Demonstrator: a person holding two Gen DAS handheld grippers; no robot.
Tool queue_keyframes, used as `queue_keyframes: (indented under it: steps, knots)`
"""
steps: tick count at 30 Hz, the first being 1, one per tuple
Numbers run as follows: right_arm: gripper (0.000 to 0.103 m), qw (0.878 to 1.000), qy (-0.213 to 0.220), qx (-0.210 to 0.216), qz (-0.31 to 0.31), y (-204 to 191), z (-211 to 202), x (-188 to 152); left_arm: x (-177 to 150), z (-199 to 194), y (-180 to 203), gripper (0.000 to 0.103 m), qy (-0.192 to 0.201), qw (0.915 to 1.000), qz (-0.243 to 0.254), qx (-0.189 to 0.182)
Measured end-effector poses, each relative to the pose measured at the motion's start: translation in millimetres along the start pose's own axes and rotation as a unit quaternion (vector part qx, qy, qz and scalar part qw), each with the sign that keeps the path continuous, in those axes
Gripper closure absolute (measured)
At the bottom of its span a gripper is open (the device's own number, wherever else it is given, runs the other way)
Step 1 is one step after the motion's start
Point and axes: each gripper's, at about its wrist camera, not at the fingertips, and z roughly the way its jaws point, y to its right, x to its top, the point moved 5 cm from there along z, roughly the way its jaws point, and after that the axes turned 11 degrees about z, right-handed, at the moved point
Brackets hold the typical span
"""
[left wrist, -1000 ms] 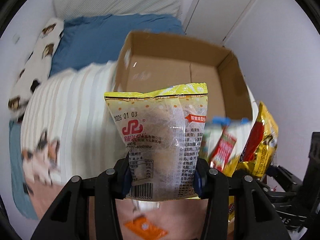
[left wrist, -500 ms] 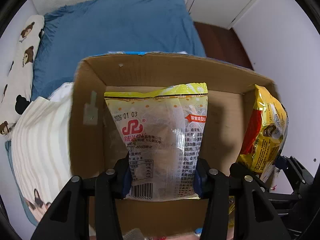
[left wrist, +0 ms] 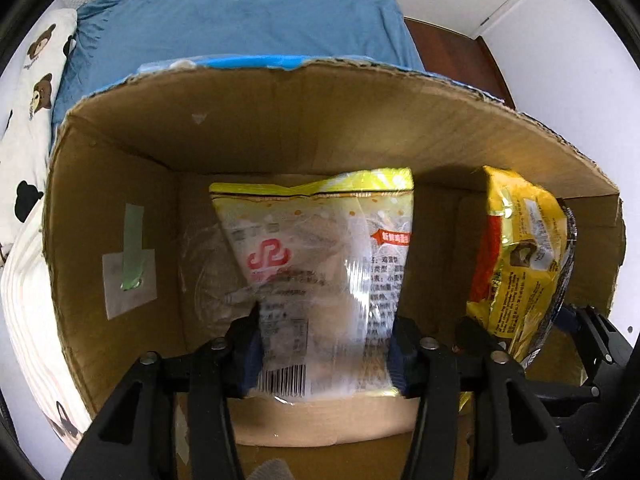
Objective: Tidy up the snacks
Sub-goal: 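Carry both packets into the cardboard box and open both grippers, then grasp the orange packet with the left gripper while the right grasps the red-orange packet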
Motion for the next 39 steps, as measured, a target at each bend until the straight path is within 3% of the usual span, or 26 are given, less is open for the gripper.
queue_keyframes:
  steps: [3,6,13,15,17,18,25,32,39]
  knots:
    - [0.009,1.000,0.002,-0.013,-0.009,-47.3,31.6,-12.2,-3.2,-9.0,1.8,0.006,0.016,0.9998,0.008,0.007]
    - [0.004,1.000,0.016,-0.013,-0.017,-69.5,28.7,-10.2,-7.3,-16.7,1.2,0.005,0.021,0.9997,0.007,0.004]
    - [0.004,0.999,0.048,0.005,0.006,-66.1,-3.2,3.2,-21.2,-41.8,1.7,0.004,0.049,0.9988,0.005,-0.003]
    - [0.004,0.998,0.059,0.010,0.012,-57.8,-29.1,-39.8,-28.1,-49.3,2.8,0.004,0.062,0.9980,0.006,0.015]
    - [0.004,0.997,0.067,0.014,0.021,-48.3,-33.5,-59.7,-37.8,-60.1,3.6,0.005,0.078,0.9966,0.009,0.024]
    - [0.004,0.997,0.071,0.015,0.025,-48.0,-55.6,-67.3,-43.5,-66.3,3.3,0.005,0.085,0.9958,0.009,0.033]
    - [0.004,0.995,0.095,0.018,0.027,-81.9,-94.4,-158.8,-72.3,-97.9,9.8,0.005,0.122,0.9906,0.021,0.058]
    - [0.004,0.991,0.128,0.029,0.023,-98.5,-125.4,-195.5,-95.8,-123.7,25.5,0.005,0.153,0.9854,0.031,0.068]
    - [0.004,0.986,0.152,0.064,0.028,-101.0,-157.0,-238.8,-140.3,-158.3,34.7,0.005,0.180,0.9817,0.020,0.060]
